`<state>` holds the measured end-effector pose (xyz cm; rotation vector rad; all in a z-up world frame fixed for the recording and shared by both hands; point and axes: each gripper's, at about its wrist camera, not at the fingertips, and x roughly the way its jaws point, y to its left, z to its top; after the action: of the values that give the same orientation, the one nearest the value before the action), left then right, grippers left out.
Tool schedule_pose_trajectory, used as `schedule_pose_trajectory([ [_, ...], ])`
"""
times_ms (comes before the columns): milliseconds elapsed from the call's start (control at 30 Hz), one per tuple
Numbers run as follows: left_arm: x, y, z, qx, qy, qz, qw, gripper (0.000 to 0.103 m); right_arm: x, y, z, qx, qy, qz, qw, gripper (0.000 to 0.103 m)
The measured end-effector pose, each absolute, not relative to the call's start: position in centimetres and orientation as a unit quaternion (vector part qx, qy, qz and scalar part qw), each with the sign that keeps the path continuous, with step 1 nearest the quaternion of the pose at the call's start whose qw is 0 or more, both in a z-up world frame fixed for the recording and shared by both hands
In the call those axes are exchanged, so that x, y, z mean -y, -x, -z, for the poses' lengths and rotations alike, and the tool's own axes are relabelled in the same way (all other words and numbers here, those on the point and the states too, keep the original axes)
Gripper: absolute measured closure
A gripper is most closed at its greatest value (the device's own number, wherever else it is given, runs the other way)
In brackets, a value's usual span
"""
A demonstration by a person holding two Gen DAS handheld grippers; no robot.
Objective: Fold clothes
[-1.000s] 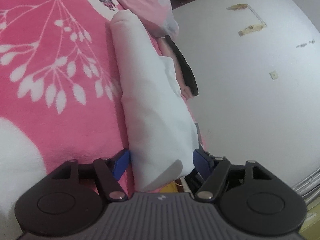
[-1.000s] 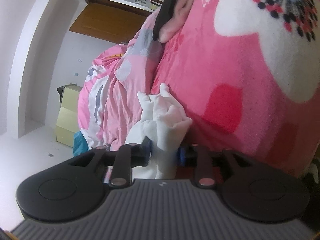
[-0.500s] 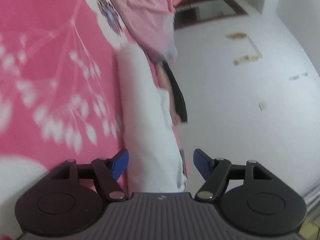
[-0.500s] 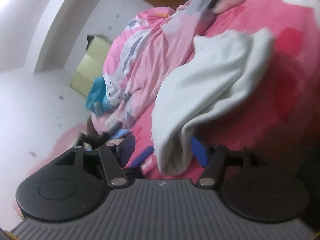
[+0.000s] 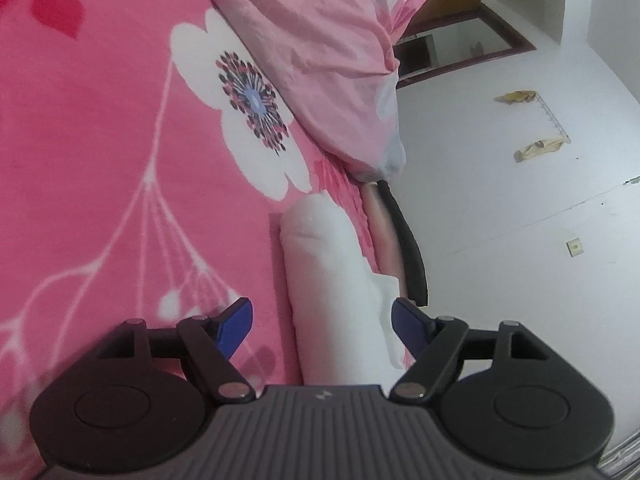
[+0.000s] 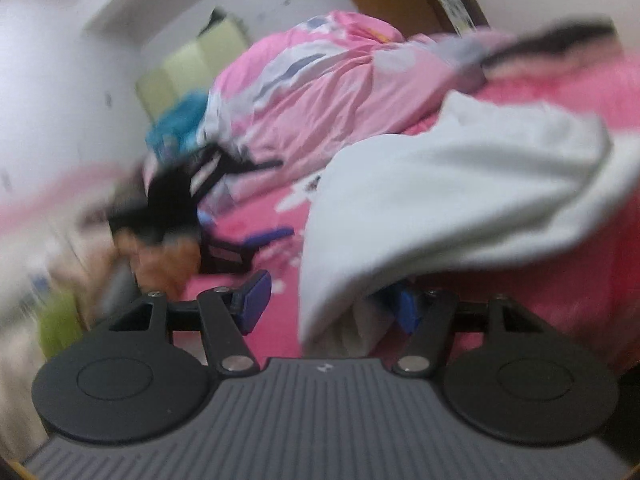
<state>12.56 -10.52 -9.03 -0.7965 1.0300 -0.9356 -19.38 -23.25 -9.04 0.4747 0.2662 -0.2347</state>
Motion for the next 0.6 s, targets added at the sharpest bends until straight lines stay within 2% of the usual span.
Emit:
schedule_pose_trajectory([
  [167,11.0,-13.0,9.7,-0.46,0.364,0.426,0.689,0.026,21.5,18.3,9.4,-0.164,-0.118,0.139,0.97,0.045],
  [233,10.7,-12.9,9.8,-0.459,0.365,0.429,0.687,0.026,21.2,18.1,9.6,-0.168,-0.093,0.151,0.97,0.053],
  [300,10.8,-13.0,9.8,-0.458,0.367,0.429,0.686,0.026,21.1,18.0,9.6,-0.168,-0.081,0.162,0.969,0.07],
  [367,10.8,-13.0,9.8,-0.458,0.371,0.428,0.685,0.026,21.2,18.1,9.5,-0.167,-0.079,0.171,0.968,0.08],
  [400,10.6,-12.9,9.8,-0.458,0.374,0.427,0.685,0.026,21.9,18.1,9.3,-0.164,-0.105,0.166,0.967,0.086],
  [433,10.5,-13.0,9.8,-0.458,0.378,0.425,0.683,0.025,23.0,18.2,9.1,-0.156,-0.149,0.158,0.964,0.087],
  [533,10.2,-13.1,9.9,-0.459,0.403,0.424,0.669,0.021,28.4,19.6,10.1,-0.093,-0.386,0.095,0.913,0.089],
  [600,10.1,-13.4,10.1,-0.46,0.422,0.422,0.658,0.016,31.7,20.7,11.5,-0.039,-0.53,0.044,0.846,0.089],
])
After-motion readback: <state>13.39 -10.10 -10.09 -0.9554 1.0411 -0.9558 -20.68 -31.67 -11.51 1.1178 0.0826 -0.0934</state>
